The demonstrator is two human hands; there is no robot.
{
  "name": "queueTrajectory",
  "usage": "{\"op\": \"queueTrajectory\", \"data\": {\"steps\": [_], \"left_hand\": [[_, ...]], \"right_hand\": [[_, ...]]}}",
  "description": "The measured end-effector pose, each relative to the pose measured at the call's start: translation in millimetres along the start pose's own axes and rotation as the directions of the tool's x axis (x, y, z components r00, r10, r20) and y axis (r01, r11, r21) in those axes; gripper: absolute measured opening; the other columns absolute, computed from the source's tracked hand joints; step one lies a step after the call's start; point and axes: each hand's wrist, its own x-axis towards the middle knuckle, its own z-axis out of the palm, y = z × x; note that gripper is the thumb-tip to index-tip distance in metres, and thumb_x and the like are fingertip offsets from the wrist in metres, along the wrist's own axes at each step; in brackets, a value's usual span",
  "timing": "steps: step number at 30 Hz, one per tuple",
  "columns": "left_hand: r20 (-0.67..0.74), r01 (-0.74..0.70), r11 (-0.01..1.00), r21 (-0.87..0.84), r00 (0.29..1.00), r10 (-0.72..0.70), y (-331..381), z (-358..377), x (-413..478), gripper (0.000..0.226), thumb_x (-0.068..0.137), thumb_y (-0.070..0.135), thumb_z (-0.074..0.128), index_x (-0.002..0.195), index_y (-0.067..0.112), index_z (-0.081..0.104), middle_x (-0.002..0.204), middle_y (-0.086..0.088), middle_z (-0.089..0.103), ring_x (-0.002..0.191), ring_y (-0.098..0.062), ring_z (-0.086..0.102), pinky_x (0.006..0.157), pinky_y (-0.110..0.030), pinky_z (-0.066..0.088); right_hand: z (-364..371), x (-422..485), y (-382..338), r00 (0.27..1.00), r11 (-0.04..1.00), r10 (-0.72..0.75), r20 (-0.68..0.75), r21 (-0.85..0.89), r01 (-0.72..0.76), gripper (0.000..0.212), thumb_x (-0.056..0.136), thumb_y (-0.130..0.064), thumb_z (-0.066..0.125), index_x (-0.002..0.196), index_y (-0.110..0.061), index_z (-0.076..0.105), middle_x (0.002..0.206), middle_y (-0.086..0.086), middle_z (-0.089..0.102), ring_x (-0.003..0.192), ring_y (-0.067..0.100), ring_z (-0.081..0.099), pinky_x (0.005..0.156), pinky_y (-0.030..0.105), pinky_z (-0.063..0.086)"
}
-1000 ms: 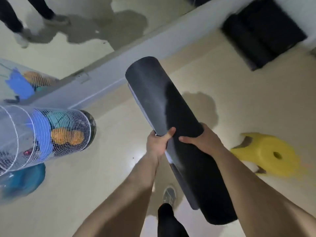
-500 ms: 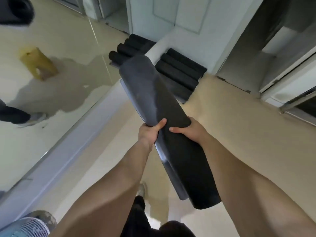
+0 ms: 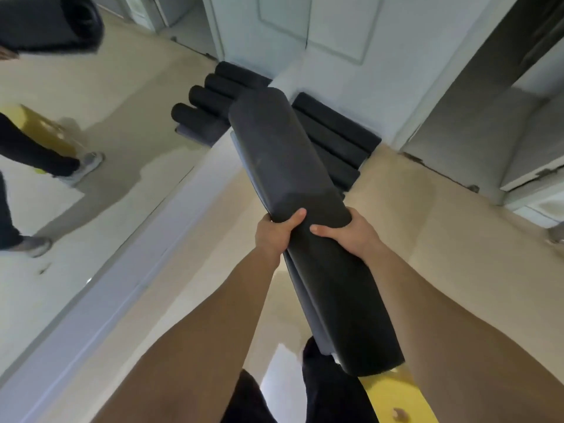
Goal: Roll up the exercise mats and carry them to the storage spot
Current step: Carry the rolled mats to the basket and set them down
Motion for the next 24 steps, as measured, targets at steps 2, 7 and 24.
{"op": "queueTrajectory", "data": {"steps": [2,7,24], "left_hand": [[-0.037,0.042,0.999,-0.034,0.998,-0.044,-5.0,24.3,56.5,0.063,0.072,0.047,0.090,0.121,0.021,0.059,0.115,0.007,0.067,0.105,-0.019,0.067,0.100,-0.038,0.056],[-0.160,0.154,0.982,-0.107,0.972,-0.170,-64.5,60.0,207.7,0.056,0.072,0.043,0.091,0.116,0.022,0.064,0.113,0.007,0.073,0.103,-0.017,0.071,0.096,-0.038,0.058],[-0.413,0.177,0.938,-0.299,0.862,-0.294,-300.3,74.9,685.2,0.059,0.078,0.041,0.087,0.127,0.019,0.063,0.120,0.005,0.072,0.110,-0.018,0.068,0.101,-0.043,0.055]], "right_hand": [[-8.5,68.7,4.2,1.000,0.998,0.002,0.030,-0.058,0.000,0.123,0.045,-0.079,0.085,0.148,-0.028,0.043,0.136,-0.005,0.060,0.120,0.022,0.060,0.105,0.049,0.051],[8.6,244.0,38.8,0.990,0.971,0.043,0.135,-0.237,-0.010,0.119,0.050,-0.076,0.085,0.151,-0.031,0.038,0.140,-0.005,0.056,0.125,0.024,0.057,0.108,0.049,0.048],[202.4,732.8,206.6,0.953,0.862,0.041,0.299,-0.493,0.118,0.118,0.065,-0.077,0.075,0.159,-0.033,0.020,0.155,0.001,0.043,0.139,0.032,0.046,0.109,0.049,0.045]]}}
